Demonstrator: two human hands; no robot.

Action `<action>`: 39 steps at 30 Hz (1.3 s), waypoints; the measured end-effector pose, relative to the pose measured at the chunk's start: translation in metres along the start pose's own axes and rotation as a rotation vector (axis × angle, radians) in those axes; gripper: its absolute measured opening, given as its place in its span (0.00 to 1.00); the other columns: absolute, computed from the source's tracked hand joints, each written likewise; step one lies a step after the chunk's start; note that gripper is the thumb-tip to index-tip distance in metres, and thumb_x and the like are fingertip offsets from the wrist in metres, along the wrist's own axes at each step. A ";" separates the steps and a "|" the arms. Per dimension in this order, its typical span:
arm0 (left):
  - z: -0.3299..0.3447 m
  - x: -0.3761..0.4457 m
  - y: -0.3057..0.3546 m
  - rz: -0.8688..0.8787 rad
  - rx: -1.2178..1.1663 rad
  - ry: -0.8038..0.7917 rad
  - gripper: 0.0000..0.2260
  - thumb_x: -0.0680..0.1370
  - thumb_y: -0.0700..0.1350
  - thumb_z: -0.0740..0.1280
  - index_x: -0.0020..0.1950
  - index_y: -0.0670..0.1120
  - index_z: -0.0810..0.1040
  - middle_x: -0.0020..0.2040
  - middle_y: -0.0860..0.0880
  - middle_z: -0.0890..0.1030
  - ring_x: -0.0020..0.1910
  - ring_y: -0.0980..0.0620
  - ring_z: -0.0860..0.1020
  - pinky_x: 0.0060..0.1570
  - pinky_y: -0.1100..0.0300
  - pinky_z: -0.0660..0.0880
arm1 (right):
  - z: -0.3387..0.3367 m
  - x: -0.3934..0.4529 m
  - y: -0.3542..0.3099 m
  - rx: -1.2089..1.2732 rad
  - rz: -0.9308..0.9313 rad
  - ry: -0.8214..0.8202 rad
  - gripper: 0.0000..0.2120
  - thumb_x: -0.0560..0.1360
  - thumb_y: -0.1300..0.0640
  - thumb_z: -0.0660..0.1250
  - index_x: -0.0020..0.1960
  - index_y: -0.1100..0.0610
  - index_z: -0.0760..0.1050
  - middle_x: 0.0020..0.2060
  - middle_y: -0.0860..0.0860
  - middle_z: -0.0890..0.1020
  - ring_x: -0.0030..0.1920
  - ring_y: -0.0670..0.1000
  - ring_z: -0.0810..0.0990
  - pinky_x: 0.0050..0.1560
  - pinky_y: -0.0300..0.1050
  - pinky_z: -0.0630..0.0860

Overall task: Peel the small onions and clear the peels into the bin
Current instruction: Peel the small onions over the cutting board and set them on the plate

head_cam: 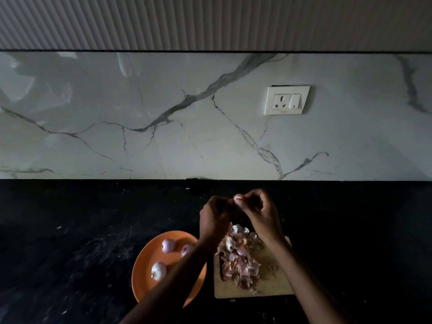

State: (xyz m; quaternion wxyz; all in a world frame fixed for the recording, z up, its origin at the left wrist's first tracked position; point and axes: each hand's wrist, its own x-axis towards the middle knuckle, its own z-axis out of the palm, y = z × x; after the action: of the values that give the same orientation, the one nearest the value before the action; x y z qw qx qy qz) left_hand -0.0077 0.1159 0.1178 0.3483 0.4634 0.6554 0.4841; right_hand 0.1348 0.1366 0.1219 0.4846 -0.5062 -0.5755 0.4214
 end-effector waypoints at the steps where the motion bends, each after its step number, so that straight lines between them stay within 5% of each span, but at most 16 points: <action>1: -0.001 0.002 0.000 0.018 0.025 0.004 0.07 0.76 0.51 0.74 0.49 0.50 0.82 0.40 0.56 0.84 0.38 0.66 0.80 0.36 0.70 0.74 | 0.000 0.002 0.001 0.009 0.011 0.000 0.14 0.70 0.40 0.76 0.49 0.46 0.77 0.46 0.47 0.86 0.50 0.46 0.84 0.52 0.46 0.80; 4: 0.000 0.007 0.001 0.008 0.025 0.020 0.04 0.77 0.49 0.73 0.47 0.51 0.80 0.39 0.56 0.83 0.37 0.65 0.79 0.37 0.67 0.74 | 0.003 0.007 0.005 0.175 0.053 -0.022 0.18 0.68 0.37 0.76 0.50 0.46 0.78 0.49 0.53 0.86 0.53 0.53 0.85 0.57 0.55 0.80; 8: -0.006 0.009 -0.006 -0.048 0.014 0.049 0.03 0.79 0.47 0.71 0.47 0.50 0.79 0.38 0.56 0.82 0.36 0.61 0.79 0.38 0.61 0.74 | 0.000 0.007 -0.001 0.397 0.115 -0.018 0.16 0.70 0.51 0.73 0.56 0.55 0.77 0.51 0.56 0.85 0.54 0.54 0.85 0.53 0.46 0.82; 11: -0.016 0.010 -0.012 -0.037 0.185 -0.110 0.05 0.80 0.46 0.68 0.49 0.48 0.83 0.41 0.56 0.82 0.39 0.61 0.79 0.35 0.71 0.70 | -0.009 0.005 0.001 0.407 0.117 -0.016 0.13 0.74 0.57 0.70 0.57 0.59 0.76 0.51 0.56 0.85 0.52 0.53 0.85 0.51 0.44 0.83; 14: -0.018 0.005 -0.016 0.005 0.380 -0.258 0.10 0.82 0.46 0.65 0.51 0.43 0.85 0.45 0.49 0.85 0.43 0.56 0.79 0.39 0.67 0.70 | -0.014 0.002 0.010 0.355 0.122 -0.017 0.06 0.78 0.63 0.68 0.54 0.59 0.78 0.48 0.54 0.86 0.51 0.52 0.85 0.49 0.43 0.83; 19: -0.013 0.005 -0.017 0.067 0.361 -0.206 0.06 0.75 0.46 0.74 0.51 0.48 0.85 0.47 0.50 0.86 0.44 0.56 0.82 0.46 0.62 0.78 | -0.017 -0.004 0.019 0.196 0.069 -0.043 0.12 0.73 0.52 0.72 0.53 0.56 0.80 0.47 0.54 0.87 0.51 0.53 0.86 0.53 0.50 0.81; 26: -0.012 0.007 -0.001 0.197 0.270 -0.279 0.11 0.79 0.47 0.71 0.61 0.50 0.83 0.53 0.53 0.85 0.51 0.59 0.82 0.51 0.62 0.77 | -0.022 -0.005 0.017 0.093 0.024 -0.102 0.14 0.72 0.44 0.73 0.55 0.50 0.83 0.50 0.50 0.87 0.53 0.52 0.86 0.57 0.63 0.80; 35: -0.017 0.002 0.004 0.181 0.118 -0.262 0.11 0.75 0.56 0.73 0.56 0.55 0.85 0.45 0.56 0.86 0.45 0.65 0.83 0.44 0.63 0.79 | -0.019 -0.007 0.012 -0.035 -0.019 -0.133 0.12 0.73 0.45 0.72 0.54 0.47 0.84 0.48 0.43 0.87 0.53 0.45 0.85 0.58 0.54 0.81; 39: -0.014 -0.001 0.008 0.130 0.100 -0.225 0.06 0.73 0.50 0.77 0.49 0.53 0.86 0.37 0.62 0.83 0.38 0.72 0.79 0.37 0.74 0.71 | -0.018 -0.009 0.012 -0.071 -0.051 -0.128 0.09 0.73 0.44 0.71 0.52 0.44 0.83 0.50 0.39 0.86 0.54 0.41 0.83 0.58 0.44 0.79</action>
State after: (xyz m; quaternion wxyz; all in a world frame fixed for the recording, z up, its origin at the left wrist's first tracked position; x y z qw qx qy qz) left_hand -0.0175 0.1112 0.1293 0.3641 0.5729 0.6041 0.4175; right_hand 0.1545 0.1288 0.1122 0.4391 -0.4806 -0.6325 0.4197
